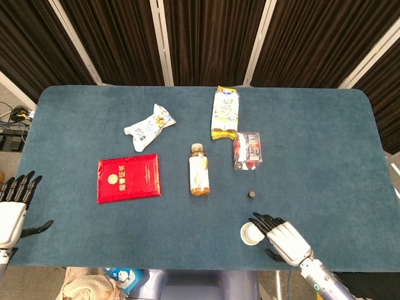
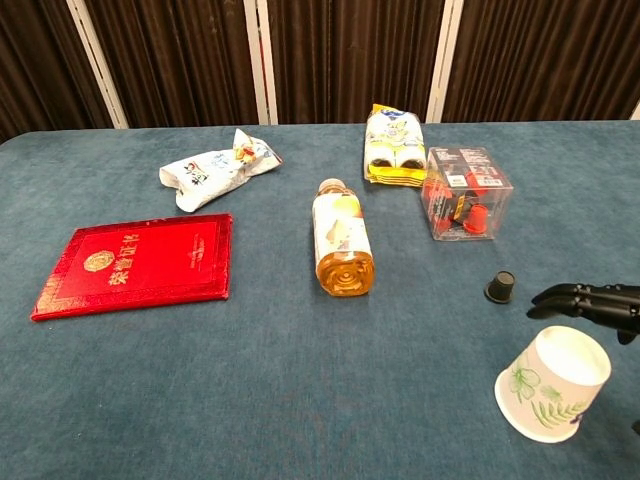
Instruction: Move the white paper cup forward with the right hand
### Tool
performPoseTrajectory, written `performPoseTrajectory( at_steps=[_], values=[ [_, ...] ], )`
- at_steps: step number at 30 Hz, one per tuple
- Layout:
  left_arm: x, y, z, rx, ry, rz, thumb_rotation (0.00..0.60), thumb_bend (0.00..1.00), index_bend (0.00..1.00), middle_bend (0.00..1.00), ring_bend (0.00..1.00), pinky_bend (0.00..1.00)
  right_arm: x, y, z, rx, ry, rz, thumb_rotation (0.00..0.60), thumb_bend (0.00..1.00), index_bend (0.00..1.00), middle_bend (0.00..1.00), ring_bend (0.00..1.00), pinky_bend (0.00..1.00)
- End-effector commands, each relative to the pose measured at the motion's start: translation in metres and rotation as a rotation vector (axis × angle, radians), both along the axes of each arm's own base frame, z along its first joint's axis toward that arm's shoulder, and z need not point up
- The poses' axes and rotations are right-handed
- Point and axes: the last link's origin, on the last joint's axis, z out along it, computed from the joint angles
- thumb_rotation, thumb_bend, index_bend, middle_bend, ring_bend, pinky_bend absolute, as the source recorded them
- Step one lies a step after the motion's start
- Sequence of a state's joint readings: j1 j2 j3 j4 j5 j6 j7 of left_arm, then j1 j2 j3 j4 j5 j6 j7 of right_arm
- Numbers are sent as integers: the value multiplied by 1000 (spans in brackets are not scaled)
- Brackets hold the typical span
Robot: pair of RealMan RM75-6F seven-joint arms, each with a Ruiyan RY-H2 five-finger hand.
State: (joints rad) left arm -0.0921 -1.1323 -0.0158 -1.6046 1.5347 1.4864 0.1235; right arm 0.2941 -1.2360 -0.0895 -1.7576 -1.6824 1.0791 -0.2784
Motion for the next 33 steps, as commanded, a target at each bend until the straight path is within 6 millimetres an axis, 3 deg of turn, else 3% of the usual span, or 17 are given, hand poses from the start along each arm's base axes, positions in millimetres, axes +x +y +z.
performPoseTrajectory(
  at_steps=[1,5,16,27,33],
  values=[
    [0,0,0,0,0,1,600,0,0,0,0,8,1,-2,-3,-8,-10,-4,600,346,298,207,269,421],
    [0,0,0,4,0,0,600,0,0,0,0,8,5,-3,-7,-28,-35,6,600,356,426,330,386,500],
    [0,0,0,7,-1,0,600,0,0,0,0,8,12,-9,-3,-62,-47,23,600,365,455,357,411,509],
    [0,1,0,8,1,1,600,0,0,0,0,8,34,-52,12,-206,-104,18,600,365,455,357,411,509],
    [-1,1,0,6,-5,9,600,0,0,0,0,8,30,-73,7,-245,-106,-55,600,365,455,356,411,509]
  ],
)
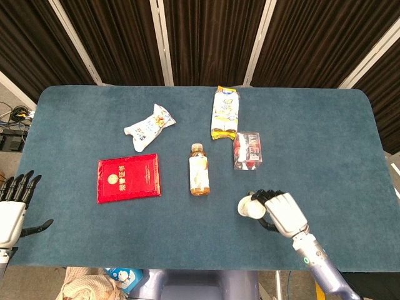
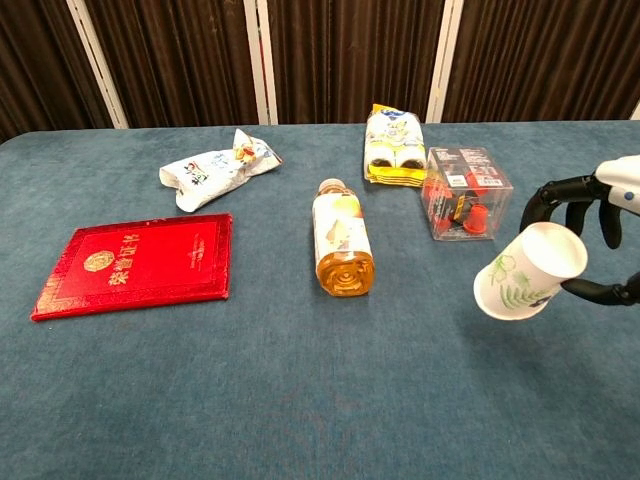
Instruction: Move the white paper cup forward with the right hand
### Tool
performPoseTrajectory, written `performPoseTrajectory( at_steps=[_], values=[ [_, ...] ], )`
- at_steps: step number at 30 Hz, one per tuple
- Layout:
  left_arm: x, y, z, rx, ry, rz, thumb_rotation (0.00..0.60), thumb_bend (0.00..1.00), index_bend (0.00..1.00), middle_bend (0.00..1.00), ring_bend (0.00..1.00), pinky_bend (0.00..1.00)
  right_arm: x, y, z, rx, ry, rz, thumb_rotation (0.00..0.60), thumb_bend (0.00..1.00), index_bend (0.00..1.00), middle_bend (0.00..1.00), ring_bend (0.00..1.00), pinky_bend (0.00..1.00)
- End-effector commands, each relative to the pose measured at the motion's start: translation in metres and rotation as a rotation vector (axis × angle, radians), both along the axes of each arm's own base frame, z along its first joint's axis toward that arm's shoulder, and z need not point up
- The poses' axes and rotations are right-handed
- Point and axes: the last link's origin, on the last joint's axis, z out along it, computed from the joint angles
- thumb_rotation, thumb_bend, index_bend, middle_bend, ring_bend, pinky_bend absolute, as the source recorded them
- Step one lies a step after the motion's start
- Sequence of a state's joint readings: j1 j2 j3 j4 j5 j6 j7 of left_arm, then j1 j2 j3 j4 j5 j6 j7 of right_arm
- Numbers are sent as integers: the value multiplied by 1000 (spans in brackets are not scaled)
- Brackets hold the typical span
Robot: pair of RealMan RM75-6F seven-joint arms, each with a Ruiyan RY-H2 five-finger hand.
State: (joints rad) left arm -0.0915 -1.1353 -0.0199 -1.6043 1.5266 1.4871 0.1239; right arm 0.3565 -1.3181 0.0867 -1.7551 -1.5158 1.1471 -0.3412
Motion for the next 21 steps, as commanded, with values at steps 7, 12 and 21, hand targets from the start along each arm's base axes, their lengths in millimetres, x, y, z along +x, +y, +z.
performPoseTrajectory(
  at_steps=[7,12,21],
  values=[
    [0,1,0,-8,-6,8,600,0,0,0,0,8,-12,-22,-11,-17,-11,-109,600,365,455,357,411,509],
    [0,0,0,-8,-9,8,600,0,0,0,0,8,-16,-29,-17,-35,-14,-127,600,364,455,357,411,509],
    [0,1,1,-8,-13,9,600,0,0,0,0,8,-27,-29,-23,-5,71,-192,600,364,0,55,118,267]
  ],
)
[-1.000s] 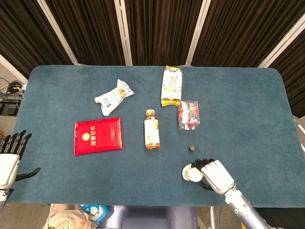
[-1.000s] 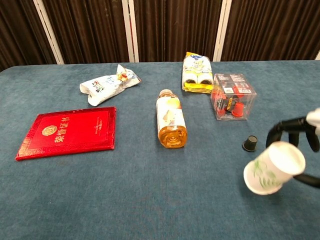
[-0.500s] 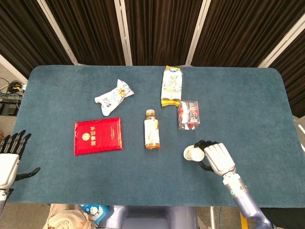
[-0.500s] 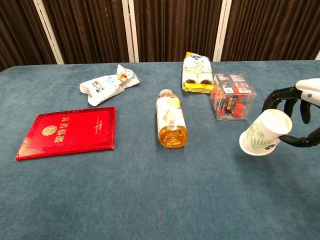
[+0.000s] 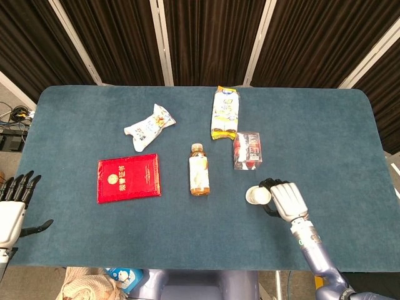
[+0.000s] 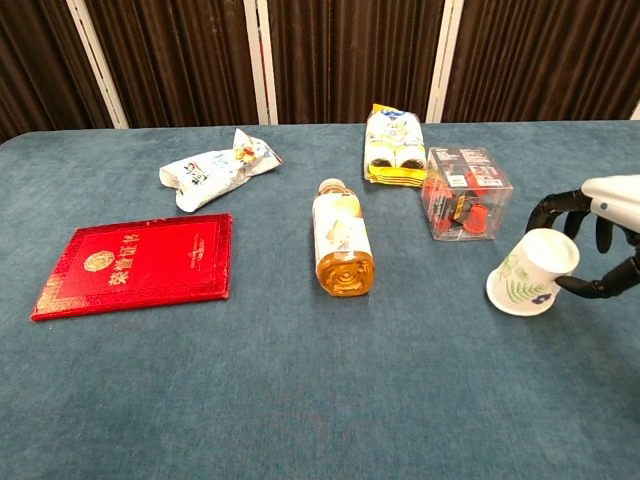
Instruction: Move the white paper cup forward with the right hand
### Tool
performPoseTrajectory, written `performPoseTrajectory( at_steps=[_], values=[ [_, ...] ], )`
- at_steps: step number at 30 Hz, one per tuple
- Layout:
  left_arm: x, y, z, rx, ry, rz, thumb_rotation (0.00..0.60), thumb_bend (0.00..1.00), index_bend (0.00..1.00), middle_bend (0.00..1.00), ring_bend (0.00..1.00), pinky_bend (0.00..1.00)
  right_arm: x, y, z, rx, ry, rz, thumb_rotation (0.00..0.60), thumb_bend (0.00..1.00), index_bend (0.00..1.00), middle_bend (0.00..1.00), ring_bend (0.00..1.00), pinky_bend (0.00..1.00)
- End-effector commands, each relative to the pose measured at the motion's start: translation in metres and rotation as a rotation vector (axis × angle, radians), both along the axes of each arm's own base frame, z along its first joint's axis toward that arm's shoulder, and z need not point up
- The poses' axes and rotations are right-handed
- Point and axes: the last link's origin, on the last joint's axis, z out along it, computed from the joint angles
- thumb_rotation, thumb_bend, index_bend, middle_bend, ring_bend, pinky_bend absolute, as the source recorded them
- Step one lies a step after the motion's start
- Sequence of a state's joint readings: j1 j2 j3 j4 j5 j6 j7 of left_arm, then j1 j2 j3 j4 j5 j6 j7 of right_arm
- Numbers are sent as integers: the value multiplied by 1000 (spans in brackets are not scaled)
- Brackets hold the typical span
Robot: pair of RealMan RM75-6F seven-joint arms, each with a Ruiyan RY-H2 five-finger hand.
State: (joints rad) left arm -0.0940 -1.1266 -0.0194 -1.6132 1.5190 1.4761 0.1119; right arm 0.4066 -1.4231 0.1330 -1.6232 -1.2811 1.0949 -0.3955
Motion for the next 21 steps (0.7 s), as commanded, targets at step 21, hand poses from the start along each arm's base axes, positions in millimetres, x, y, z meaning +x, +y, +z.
performPoseTrajectory(
  at_steps=[21],
  values=[
    [3,-3,-1,9,-16,-38,600,0,0,0,0,8,-60,98,128,-200,116,-93,600,364,0,0,11,187]
  ],
)
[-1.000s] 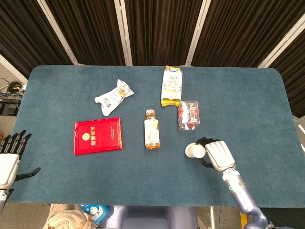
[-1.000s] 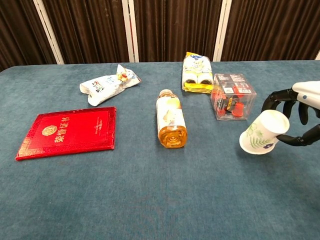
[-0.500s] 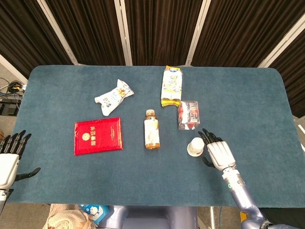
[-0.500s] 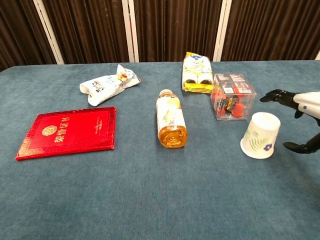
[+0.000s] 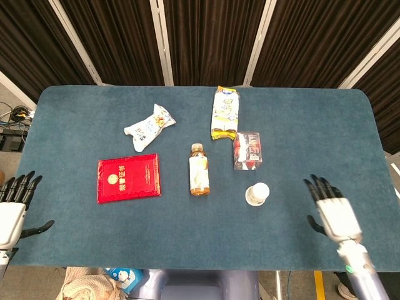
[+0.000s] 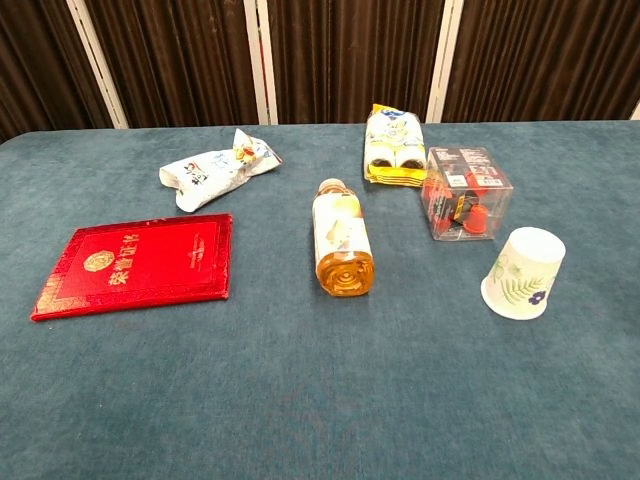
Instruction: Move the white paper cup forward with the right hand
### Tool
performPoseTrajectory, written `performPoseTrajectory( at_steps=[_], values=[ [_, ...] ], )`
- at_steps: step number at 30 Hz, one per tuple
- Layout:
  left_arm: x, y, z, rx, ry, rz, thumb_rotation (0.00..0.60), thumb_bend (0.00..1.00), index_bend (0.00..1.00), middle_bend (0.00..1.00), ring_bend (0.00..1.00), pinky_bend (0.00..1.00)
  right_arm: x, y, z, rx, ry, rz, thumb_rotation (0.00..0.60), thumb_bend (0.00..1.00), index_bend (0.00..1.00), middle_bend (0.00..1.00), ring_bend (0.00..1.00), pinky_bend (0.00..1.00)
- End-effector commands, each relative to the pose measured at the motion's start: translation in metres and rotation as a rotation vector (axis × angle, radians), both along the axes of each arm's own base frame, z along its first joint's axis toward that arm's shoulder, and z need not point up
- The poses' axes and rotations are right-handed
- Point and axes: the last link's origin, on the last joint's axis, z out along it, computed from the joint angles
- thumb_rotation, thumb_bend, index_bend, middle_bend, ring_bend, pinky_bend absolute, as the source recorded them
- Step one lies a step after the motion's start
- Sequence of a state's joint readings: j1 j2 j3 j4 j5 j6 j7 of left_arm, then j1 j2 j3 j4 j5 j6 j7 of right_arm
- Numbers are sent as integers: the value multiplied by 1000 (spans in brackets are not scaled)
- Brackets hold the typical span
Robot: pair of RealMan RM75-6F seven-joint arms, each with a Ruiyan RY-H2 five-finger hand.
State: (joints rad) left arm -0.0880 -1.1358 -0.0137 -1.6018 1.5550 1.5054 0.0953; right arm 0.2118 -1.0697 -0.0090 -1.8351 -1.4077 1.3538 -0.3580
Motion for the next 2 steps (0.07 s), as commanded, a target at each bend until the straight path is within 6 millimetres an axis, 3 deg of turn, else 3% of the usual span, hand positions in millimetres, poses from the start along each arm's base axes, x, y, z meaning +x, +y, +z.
performPoseTrajectory(
  at_steps=[1,2],
  values=[
    [0,0,-1,2,-4,-5,600,0,0,0,0,8,-19,29,23,-66,-23,-14,600,363,0,0,7,182],
    [1,0,0,6,-7,-11,600,0,0,0,0,8,-22,35,27,-91,-33,-16,600,363,0,0,3,178]
  ],
)
